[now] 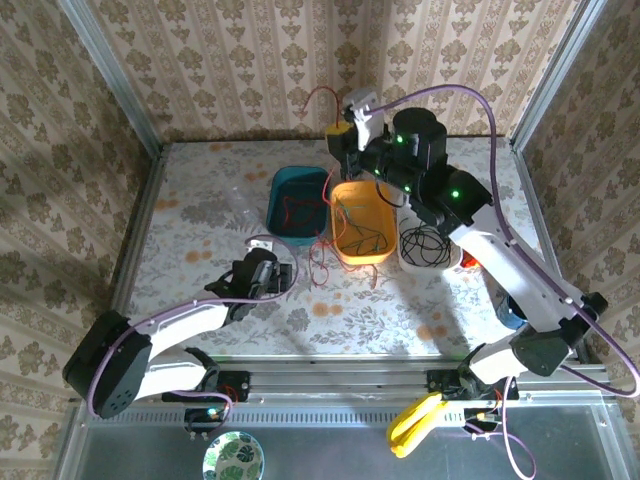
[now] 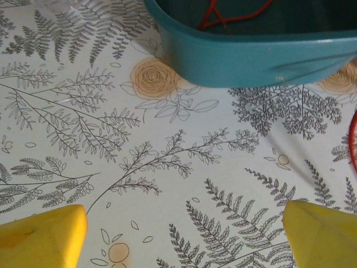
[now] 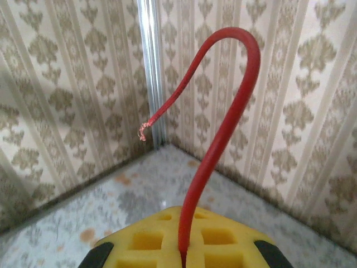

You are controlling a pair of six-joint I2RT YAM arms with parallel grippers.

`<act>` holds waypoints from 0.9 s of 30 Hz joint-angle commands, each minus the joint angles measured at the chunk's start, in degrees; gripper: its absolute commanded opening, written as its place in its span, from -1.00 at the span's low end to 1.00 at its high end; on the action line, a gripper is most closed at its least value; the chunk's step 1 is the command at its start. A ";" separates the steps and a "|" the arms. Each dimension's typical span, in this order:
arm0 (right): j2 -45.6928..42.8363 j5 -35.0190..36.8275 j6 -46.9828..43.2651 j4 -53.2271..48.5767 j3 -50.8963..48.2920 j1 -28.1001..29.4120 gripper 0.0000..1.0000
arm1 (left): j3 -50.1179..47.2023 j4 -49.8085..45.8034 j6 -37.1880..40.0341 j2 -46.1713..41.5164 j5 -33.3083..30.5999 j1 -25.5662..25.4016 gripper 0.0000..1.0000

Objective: Untangle the cables

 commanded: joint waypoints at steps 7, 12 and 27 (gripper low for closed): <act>10.32 1.23 0.38 0.91 9.19 -0.78 -1.00 | -1.05 2.91 0.06 -3.39 4.01 0.18 0.81; 8.66 0.21 0.84 -0.64 7.28 -0.78 -0.99 | -0.60 9.20 4.68 -2.19 19.42 0.15 0.77; 2.48 2.33 1.41 -1.75 0.19 -1.48 -0.99 | 15.54 7.56 16.03 23.72 18.99 -6.45 0.75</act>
